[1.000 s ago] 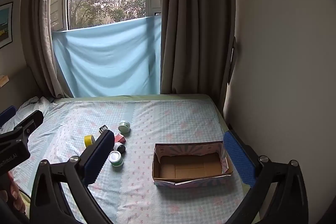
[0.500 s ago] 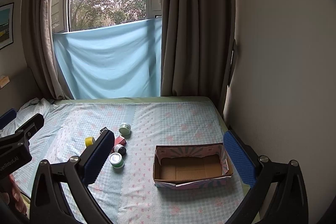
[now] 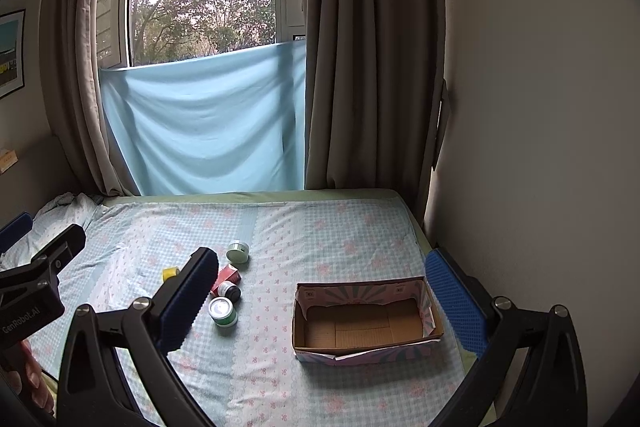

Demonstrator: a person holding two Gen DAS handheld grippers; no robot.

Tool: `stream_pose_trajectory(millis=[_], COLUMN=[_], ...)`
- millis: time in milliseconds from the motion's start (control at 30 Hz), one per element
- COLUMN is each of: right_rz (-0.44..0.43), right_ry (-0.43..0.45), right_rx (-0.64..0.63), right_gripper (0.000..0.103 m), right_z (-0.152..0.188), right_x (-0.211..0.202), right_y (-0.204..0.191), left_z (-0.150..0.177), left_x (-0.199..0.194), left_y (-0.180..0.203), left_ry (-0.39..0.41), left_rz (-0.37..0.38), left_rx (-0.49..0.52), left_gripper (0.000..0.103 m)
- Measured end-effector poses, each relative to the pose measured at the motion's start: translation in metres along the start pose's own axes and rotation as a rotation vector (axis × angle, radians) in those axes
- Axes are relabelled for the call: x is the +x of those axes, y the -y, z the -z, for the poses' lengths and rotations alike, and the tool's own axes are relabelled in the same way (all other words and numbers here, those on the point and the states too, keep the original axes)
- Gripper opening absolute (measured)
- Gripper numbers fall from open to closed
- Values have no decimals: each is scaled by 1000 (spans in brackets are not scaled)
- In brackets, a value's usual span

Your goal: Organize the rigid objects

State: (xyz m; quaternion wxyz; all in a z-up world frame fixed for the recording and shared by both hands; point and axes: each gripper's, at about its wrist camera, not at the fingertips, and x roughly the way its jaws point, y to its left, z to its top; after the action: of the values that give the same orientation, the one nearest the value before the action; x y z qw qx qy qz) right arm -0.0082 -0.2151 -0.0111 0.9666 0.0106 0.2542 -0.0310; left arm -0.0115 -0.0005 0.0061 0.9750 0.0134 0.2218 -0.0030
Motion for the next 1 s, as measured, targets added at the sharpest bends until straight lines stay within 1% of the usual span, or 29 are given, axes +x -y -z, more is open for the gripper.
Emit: stream_pose_trajectory(millis=[367, 533, 700, 1000], right_rz=[-5, -4, -7, -8], right_ry=[6, 6, 0, -2], right_rx=[2, 0, -3, -3], right_gripper=[103, 103, 103, 103], right_z=[0, 1, -1, -1], right_x=[4, 3, 4, 2], right_y=[2, 0, -1, -3], left_z=[1, 3, 2, 6], left_x=[-2, -3, -3, -1], left_y=[1, 3, 4, 7], left_ry=[14, 31, 41, 35], left_rz=[-8, -31, -36, -32], left_rx=[1, 2, 1, 6], left_gripper=[102, 102, 102, 102])
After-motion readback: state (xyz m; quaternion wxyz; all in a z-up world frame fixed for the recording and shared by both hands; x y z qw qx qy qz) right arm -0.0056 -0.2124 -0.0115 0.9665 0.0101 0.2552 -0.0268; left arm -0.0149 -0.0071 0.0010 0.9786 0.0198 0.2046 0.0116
